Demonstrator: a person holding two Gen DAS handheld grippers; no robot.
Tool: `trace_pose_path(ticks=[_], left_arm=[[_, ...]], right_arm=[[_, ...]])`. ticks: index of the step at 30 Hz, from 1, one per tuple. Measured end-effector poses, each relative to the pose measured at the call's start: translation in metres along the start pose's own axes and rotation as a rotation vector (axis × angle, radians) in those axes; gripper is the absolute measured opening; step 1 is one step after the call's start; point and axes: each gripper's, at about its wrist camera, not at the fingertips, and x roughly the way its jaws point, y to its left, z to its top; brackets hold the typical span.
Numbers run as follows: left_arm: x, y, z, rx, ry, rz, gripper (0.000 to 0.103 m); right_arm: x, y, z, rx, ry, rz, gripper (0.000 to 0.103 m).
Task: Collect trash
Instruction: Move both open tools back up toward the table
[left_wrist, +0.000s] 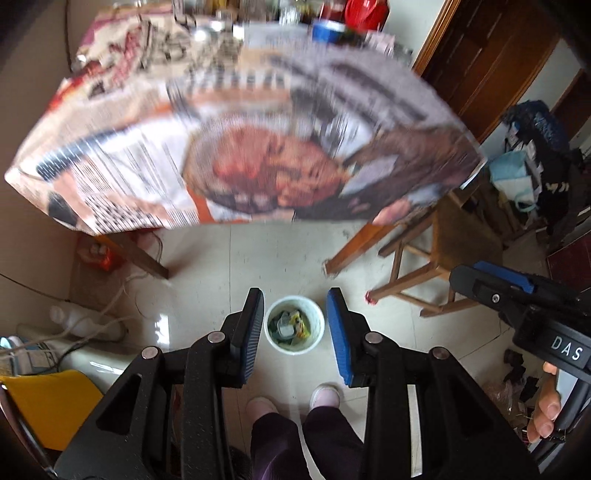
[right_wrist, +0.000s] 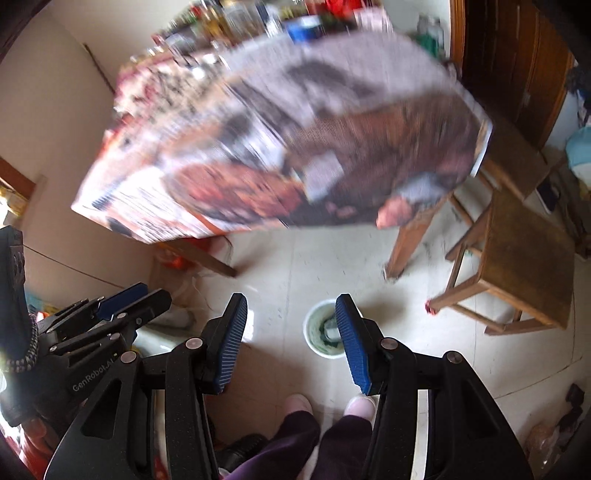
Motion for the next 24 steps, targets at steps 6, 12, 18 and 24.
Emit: trace_pose_path(ticks=[6,12,18,24], left_arm=[[-0.1,-0.001,0.015,0.009,-0.141,-0.031,0.034],[-0.182,-0.001,0.024,0.056,-0.279,-0.063,0.041],[-0.243,0.007,0.031,0.095,-0.4,-0.076,0.047],[-0.279,0.015,0.03,0.113,-0.5,-0.069,0.065]], right_arm=[[-0.083,0.042,0.009,-0.008,-0.136,-0.001,0.046],[-0.149,0.072,0.01,-0.017,-0.286,-0.023,0.046],[-0.199,0.095,0.01,-0.02,-0.419,-0.07,0.046],[-0.236,0.111,0.008,-0.031,-0.556,-0.109,0.069]])
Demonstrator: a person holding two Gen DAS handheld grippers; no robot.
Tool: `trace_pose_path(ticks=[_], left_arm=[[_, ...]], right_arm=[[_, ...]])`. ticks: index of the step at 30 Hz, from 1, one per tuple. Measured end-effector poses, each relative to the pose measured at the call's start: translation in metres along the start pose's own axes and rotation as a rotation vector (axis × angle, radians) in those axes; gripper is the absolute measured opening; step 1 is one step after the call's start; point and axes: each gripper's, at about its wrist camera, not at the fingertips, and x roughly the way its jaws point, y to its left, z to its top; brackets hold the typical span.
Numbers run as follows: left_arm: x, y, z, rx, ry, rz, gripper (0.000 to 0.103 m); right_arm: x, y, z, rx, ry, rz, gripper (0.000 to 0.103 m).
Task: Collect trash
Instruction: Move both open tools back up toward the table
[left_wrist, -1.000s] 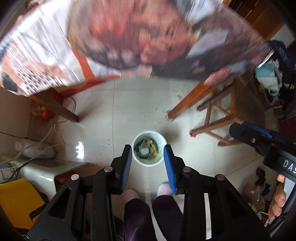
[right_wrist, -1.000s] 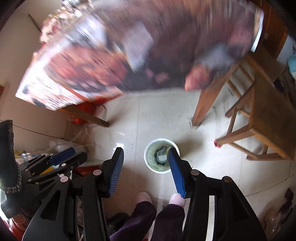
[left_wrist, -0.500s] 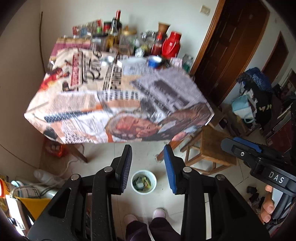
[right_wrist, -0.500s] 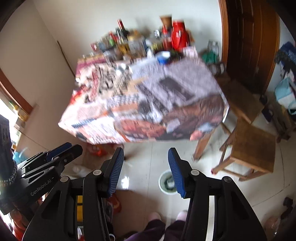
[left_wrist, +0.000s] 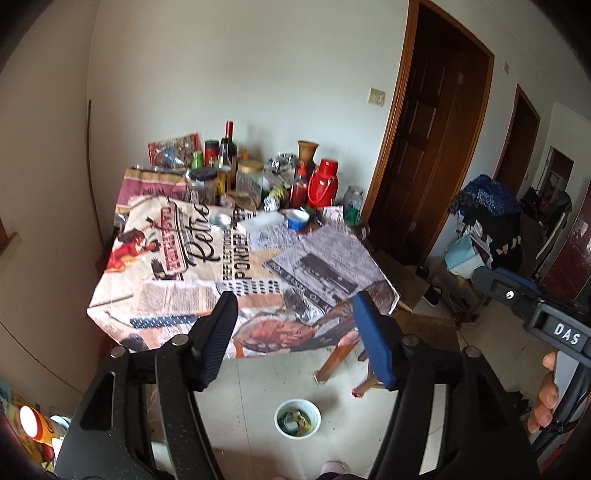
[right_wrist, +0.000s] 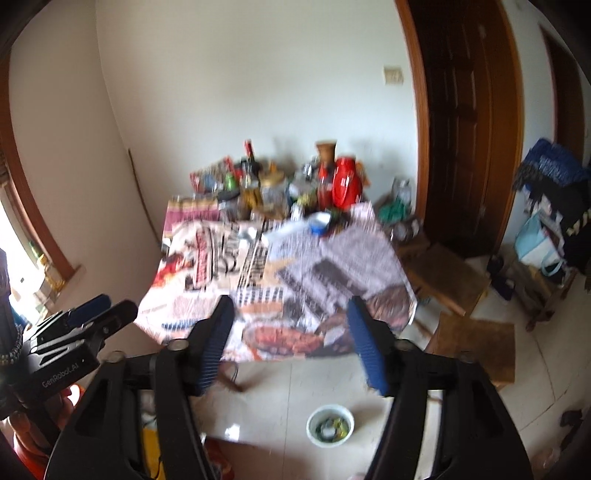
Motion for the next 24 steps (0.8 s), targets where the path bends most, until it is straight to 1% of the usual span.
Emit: trace_pose_path(ticks=[1,2,3,4,5,6,10,14,15,16,24], left_arm=[[-0.003,0.001,0.002,0.004,-0.009,0.001,0.068],[-0.005,0.002,0.006,0.008,-0.013,0.001,0.072],[-0.006,0.003,0.009,0.009,-0.016,0.001,0.075],[-0.006,0.004,0.011,0.009,-0.021,0.001,0.085],[-0.007,0.004,0.013,0.006,-0.031,0.003,0.092],[-0.007,0.005,0.015,0.002,-0.044,0.005,0.094],[0.004,0.004,0.027,0.01,-0.048,0.008,0.094],[0.024,0.0,0.039,0.011,-0.05,0.026,0.094],[0.032,-0.001,0.043,0.008,-0.048,0.029,0.094],[0.038,-0.002,0.047,0.004,-0.047,0.031,0.094],[0.114,-0.024,0.09,-0.035,-0.038,0.061,0.094]], right_arm=[[-0.005,0.001,0.003,-0.001,-0.025,-0.007,0.073],[-0.008,0.002,0.007,-0.003,-0.049,-0.014,0.079],[-0.012,0.003,0.008,-0.003,-0.061,-0.017,0.082],[-0.013,0.003,0.011,-0.003,-0.077,-0.023,0.083],[-0.012,0.002,0.015,-0.004,-0.093,-0.029,0.084],[-0.01,0.002,0.017,-0.005,-0.1,-0.034,0.084],[0.004,-0.003,0.027,-0.006,-0.103,-0.042,0.084],[0.031,-0.017,0.038,0.004,-0.09,-0.023,0.084],[0.029,-0.018,0.038,0.005,-0.09,-0.019,0.084],[0.04,-0.024,0.045,0.004,-0.088,-0.01,0.084],[0.079,-0.06,0.086,-0.04,-0.079,0.019,0.084]])
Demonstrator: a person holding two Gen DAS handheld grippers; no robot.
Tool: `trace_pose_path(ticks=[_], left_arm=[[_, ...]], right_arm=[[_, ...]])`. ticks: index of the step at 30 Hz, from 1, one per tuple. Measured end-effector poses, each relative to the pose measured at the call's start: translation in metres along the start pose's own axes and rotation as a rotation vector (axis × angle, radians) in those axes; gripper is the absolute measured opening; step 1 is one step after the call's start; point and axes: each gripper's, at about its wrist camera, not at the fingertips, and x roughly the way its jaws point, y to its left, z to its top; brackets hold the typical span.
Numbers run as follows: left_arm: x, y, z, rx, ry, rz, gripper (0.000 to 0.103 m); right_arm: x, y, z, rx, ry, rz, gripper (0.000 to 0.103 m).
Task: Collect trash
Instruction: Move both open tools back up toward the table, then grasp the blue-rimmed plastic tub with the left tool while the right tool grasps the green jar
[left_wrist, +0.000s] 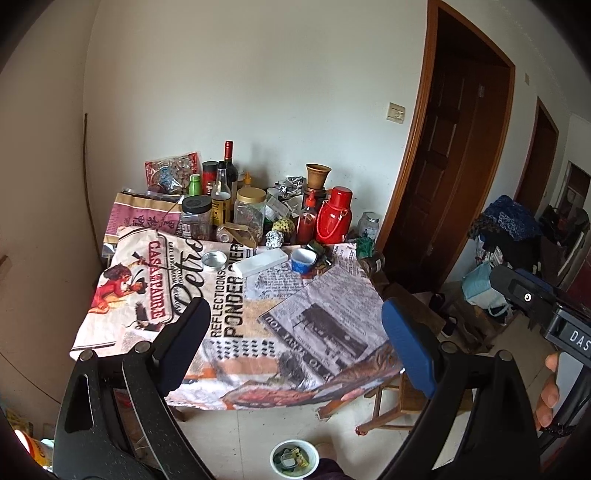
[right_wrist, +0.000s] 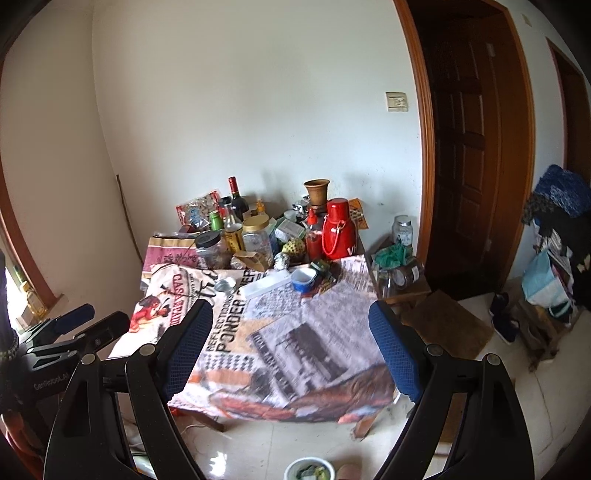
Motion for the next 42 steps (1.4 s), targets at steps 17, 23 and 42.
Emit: trace_pose_path(ticks=[17,23,42], left_arm=[[0.152,-0.06,0.063,-0.114,0.123,0.082,0.094],[0.203,-0.046,0.072,-0.137,0.17,0.077,0.094],[0.449,0.045,0.066,-0.177,0.56,-0.06,0.075]], right_arm=[[0.105,-0.097,0.055,-0.064,0.106,0.019,0.084],[0.149,-0.105,0.058,-0.035,0.16,-0.019,0.084],[0.306,-0.098,0.056,0.15,0.339,-0.185,0.084]])
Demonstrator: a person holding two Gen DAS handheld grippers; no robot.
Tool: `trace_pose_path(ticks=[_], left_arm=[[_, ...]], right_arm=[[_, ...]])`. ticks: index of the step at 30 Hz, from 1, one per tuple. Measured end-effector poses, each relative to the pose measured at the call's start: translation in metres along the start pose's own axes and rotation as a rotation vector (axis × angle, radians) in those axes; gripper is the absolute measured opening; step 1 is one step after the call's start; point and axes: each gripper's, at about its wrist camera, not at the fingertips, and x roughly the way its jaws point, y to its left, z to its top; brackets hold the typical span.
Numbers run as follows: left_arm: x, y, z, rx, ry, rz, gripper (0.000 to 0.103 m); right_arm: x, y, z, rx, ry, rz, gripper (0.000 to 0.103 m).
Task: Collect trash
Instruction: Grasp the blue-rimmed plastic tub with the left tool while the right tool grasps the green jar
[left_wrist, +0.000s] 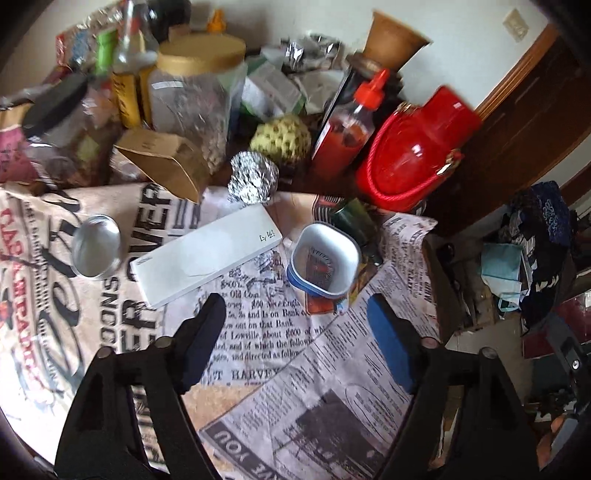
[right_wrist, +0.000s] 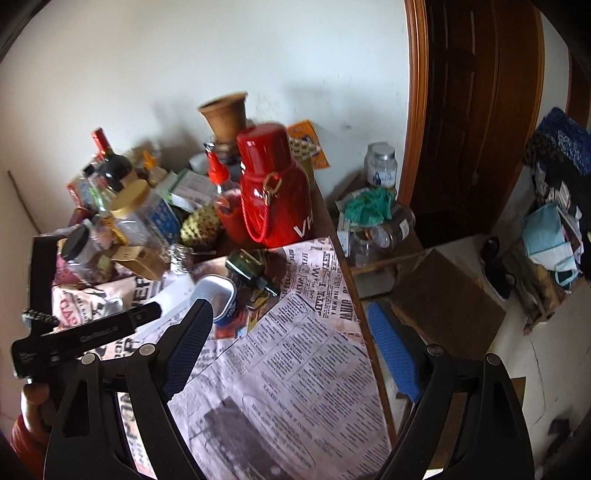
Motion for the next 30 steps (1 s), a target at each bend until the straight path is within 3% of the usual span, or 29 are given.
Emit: trace_pose_path(ticks=[7,15,22,28,30], left_arm=[[0.063,-0.001,0.021,-0.012,0.066,-0.02,0.041],[0.102,0.005,0.027,-0.064,0.114,-0.06,0.007],[0.079,0.011,0.024,-0.057,0.06,-0.072,0.005],[0.028,0.032,0.024,-0.049,-0.048,-0.001,0.005],[0.014,0.04,0.024,-0.053,-0.076,0.021,0.005]], right_arm=[[0.046,0.0,0.003,-0.035,0.073,-0.045,0.084],[0.086,0.01,0.012,-0.107,0.143,-0.007,0.084],[0.127,0.03,0.026,-0.167,0.204,0.073,0.084],[0.174,0.053,0.036,-0.22,0.25,0.099,0.083],[0.187,0.059,0.036,-0.243,0.269,0.099,0.077]])
